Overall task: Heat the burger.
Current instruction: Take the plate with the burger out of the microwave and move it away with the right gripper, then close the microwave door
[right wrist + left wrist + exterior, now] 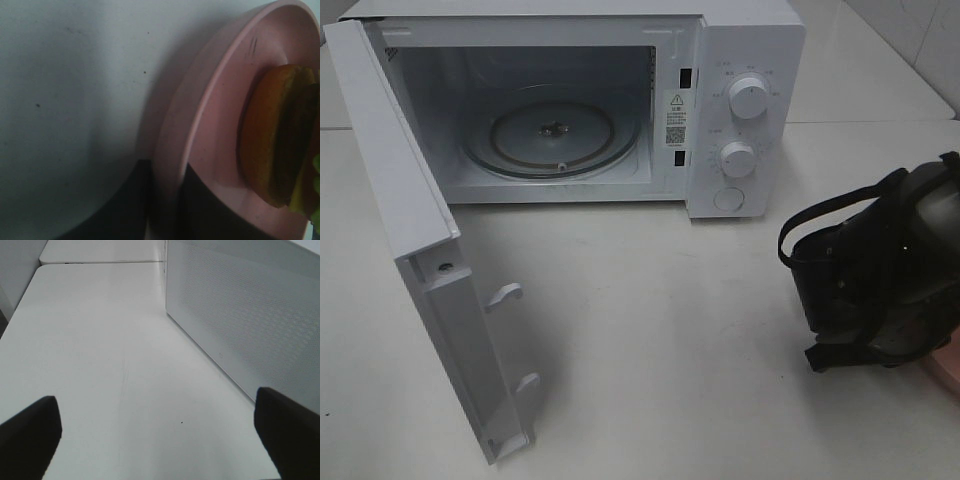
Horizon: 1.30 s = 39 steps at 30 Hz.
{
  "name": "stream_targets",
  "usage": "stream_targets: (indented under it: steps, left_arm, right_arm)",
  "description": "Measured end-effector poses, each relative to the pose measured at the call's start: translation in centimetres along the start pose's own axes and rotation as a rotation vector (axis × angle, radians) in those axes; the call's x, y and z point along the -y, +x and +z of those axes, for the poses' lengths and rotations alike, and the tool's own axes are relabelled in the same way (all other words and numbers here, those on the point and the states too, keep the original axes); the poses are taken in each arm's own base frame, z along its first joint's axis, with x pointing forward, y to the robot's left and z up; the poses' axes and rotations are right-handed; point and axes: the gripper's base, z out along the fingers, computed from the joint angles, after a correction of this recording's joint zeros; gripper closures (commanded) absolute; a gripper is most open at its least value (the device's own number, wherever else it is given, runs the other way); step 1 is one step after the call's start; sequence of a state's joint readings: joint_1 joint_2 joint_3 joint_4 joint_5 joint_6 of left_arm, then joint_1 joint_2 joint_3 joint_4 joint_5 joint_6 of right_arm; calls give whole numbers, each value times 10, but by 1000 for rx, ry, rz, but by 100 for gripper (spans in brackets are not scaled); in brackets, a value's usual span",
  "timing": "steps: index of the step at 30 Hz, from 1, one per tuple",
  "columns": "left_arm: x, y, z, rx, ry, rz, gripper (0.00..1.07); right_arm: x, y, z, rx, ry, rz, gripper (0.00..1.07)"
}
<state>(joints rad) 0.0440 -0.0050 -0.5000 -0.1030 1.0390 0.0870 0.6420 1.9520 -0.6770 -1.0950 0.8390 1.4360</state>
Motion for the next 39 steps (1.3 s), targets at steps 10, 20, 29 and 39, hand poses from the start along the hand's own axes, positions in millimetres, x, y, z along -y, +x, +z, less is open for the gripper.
stream_targets:
  steps: [10,20,29,39]
  left_arm:
    - [0,0,0,0,0,0,6]
    - [0,0,0,0,0,0,6]
    - [0,0,0,0,0,0,6]
    - [0,0,0,0,0,0,6]
  right_arm:
    - [0,0,1,0,6,-32,68]
    - [16,-7,-24,37,-111,-24,66]
    - [40,-12,-53,107,-228,2,66]
    - [74,-5,-90,194,-383,-52,61]
